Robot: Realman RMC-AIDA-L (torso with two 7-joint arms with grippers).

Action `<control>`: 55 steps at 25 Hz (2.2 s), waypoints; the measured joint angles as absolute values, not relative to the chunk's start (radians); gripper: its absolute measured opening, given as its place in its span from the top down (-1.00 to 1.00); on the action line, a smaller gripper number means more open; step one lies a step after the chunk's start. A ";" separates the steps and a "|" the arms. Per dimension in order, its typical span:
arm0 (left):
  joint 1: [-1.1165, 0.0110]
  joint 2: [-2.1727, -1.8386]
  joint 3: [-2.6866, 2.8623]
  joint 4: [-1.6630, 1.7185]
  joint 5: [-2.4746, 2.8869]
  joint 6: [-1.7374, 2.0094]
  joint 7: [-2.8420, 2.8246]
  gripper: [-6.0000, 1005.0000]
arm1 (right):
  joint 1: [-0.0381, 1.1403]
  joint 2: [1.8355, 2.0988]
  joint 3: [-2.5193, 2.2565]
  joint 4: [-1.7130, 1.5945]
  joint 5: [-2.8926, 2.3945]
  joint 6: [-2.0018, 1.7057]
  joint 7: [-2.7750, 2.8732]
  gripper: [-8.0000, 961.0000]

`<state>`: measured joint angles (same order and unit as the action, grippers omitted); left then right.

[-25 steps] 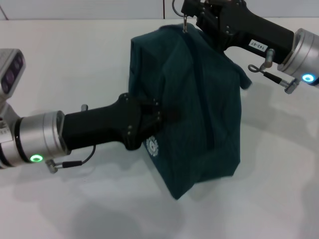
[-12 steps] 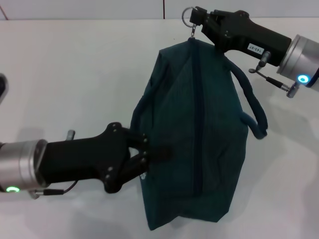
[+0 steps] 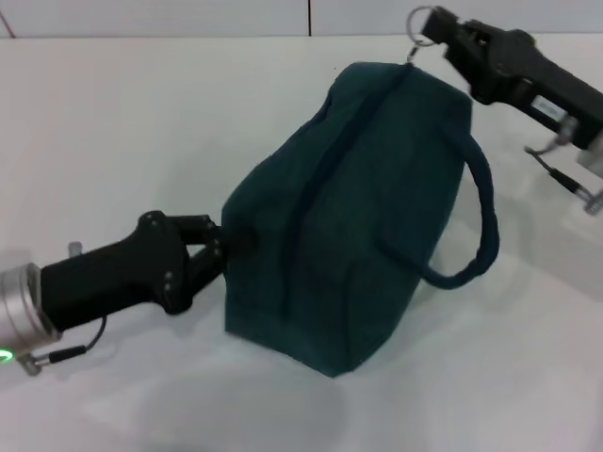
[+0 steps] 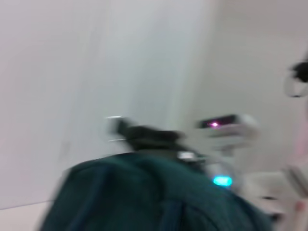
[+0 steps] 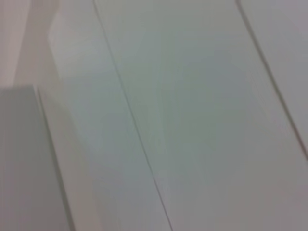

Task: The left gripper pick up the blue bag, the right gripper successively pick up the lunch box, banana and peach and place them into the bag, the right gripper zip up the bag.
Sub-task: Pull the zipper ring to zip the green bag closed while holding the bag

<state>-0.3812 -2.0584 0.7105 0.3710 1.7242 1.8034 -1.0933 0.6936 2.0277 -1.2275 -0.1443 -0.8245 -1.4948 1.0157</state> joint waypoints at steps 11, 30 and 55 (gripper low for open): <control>-0.358 -2.075 0.691 0.399 1.728 1.720 -1.079 0.70 | 0.643 2.028 -1.230 -0.135 -0.812 -1.536 1.043 0.96; -0.251 -2.054 0.721 0.961 1.687 1.794 -1.622 -0.63 | 0.632 2.028 -1.232 -0.133 -0.818 -1.523 1.054 0.96; -0.704 -2.087 1.423 1.646 2.266 1.626 -2.740 -0.66 | 0.638 2.028 -1.232 -0.142 -0.815 -1.487 1.054 0.96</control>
